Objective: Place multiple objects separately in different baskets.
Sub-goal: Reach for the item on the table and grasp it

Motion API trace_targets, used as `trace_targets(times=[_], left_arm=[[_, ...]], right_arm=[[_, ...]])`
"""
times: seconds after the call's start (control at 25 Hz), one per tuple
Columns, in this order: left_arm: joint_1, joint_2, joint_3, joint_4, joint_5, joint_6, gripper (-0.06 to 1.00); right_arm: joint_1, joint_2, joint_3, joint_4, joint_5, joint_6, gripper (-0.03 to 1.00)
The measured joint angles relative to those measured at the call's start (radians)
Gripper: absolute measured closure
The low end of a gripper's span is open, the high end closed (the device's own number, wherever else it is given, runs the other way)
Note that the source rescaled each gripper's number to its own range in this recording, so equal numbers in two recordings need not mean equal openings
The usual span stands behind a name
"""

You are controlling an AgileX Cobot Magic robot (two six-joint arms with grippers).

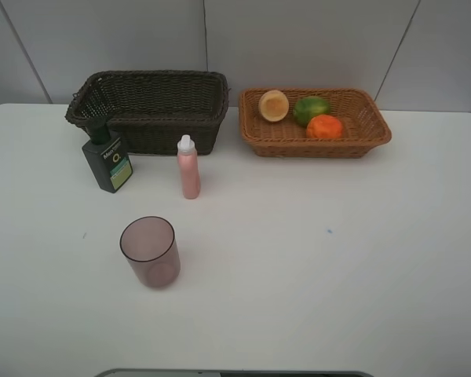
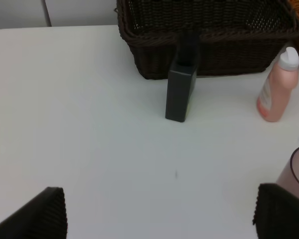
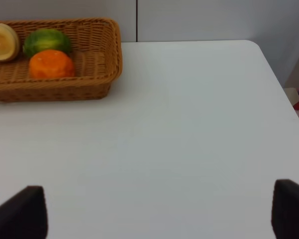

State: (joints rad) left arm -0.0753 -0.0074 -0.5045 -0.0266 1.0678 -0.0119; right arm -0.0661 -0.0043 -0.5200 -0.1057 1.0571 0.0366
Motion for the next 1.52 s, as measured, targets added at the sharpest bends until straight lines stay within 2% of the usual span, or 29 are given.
trace_targets(times=[0.2,0.36,0.52,0.76,0.92,1.04,1.32,1.52], left_arm=[[0.000,0.110,-0.033,-0.015,-0.050,0.000,-0.01],[0.000,0.413,-0.135,-0.021,-0.135,0.000,-0.01],[0.000,0.780,-0.302,-0.079,-0.184,0.001,-0.01],[0.000,1.282,-0.647,-0.103,-0.043,0.052,-0.01],[-0.022,1.500,-0.845,-0.081,0.010,0.063,-0.01],[-0.046,1.630,-0.941,-0.078,0.050,0.063,-0.01],[-0.080,1.825,-0.980,-0.046,0.062,0.040,-0.01],[-0.083,1.899,-0.980,-0.024,0.002,0.029,-0.01]], right_arm=[[0.000,0.000,0.000,0.000,0.000,0.000,-0.03],[0.000,0.000,0.000,0.000,0.000,0.000,-0.03],[0.000,0.000,0.000,0.000,0.000,0.000,-0.03],[0.000,0.000,0.000,-0.001,0.000,0.000,-0.03],[0.000,0.000,0.000,-0.001,0.000,0.000,-0.03],[0.000,0.000,0.000,-0.001,0.000,0.000,-0.03],[0.000,0.000,0.000,-0.001,0.000,0.000,-0.03],[0.000,0.000,0.000,-0.001,0.000,0.000,-0.03]])
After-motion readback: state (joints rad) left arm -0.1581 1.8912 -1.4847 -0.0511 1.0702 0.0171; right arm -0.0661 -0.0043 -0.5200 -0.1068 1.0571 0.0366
